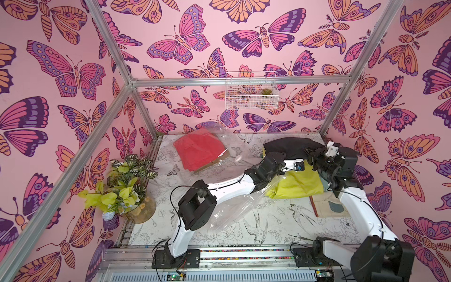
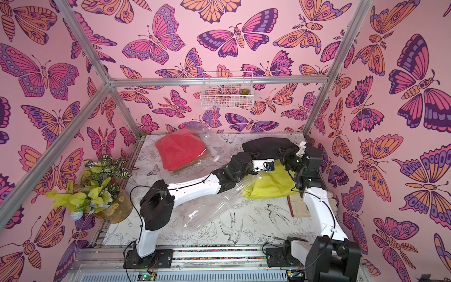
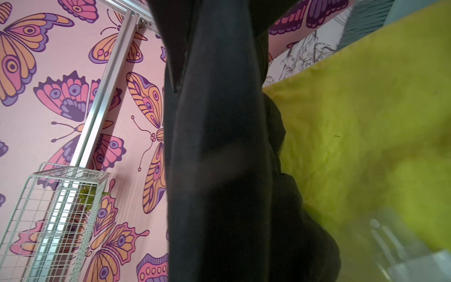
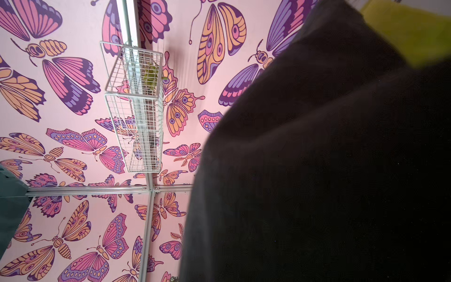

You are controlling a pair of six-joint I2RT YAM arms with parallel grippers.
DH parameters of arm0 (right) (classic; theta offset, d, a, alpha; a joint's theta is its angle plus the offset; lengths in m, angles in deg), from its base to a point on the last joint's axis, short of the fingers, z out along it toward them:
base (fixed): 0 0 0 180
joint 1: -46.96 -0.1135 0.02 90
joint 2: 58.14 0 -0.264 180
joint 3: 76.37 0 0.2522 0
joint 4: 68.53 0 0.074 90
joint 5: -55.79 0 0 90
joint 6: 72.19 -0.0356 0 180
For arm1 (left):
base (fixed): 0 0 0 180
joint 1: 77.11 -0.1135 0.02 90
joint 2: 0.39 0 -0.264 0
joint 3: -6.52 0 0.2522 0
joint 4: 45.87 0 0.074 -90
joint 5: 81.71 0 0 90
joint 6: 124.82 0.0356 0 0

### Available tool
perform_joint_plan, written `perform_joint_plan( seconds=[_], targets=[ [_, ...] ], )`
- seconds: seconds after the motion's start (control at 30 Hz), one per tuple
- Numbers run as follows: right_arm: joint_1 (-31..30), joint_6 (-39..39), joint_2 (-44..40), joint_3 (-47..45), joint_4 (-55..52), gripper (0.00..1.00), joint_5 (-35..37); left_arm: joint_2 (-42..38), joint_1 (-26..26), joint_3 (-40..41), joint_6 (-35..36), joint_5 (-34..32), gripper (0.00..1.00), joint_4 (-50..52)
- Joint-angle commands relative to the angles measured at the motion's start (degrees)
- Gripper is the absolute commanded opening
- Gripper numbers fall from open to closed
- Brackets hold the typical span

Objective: Take the trousers out of the vacuum bag
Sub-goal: Place the trousers at the center of the board.

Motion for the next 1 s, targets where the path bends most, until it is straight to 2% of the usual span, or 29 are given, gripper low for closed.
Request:
perform_joint_plan(
  seconds=[0.0,0.2,0.37,0.4,0.53,0.73,0.97],
  targets=[
    [2.69,1.70,-1.70,-1.82,2.82,0.00,5.45,-2.71,1.62,3.80,-3.73,-0.46,0.08,-0.21],
    [4.81,2.38,-4.57,-7.60,2.16,0.01,3.67,-3.03,5.15,8.23,-6.69,-1.85,0.15,-0.61],
    [7.04,4.91,-6.52,-10.42,-1.81,0.08,1.17,-4.67,7.73,12.72,-11.09,-2.43,0.35,-1.00],
    [7.32,5.59,-6.78,-10.93,-2.54,0.10,0.72,-4.99,8.52,13.63,-12.14,-2.26,0.44,-1.06],
    [8.03,8.48,-7.53,-12.21,-7.02,0.19,-0.34,-4.63,11.77,14.12,-15.00,-3.73,0.62,-0.76],
    [9.50,14.70,-9.55,-12.38,-17.41,0.38,0.39,-8.69,14.67,19.68,-27.57,-5.05,0.79,2.36],
    [10.76,19.97,-11.61,-11.93,-29.66,0.60,4.41,-16.92,15.10,23.67,-44.23,-2.10,0.91,9.94]
  ],
)
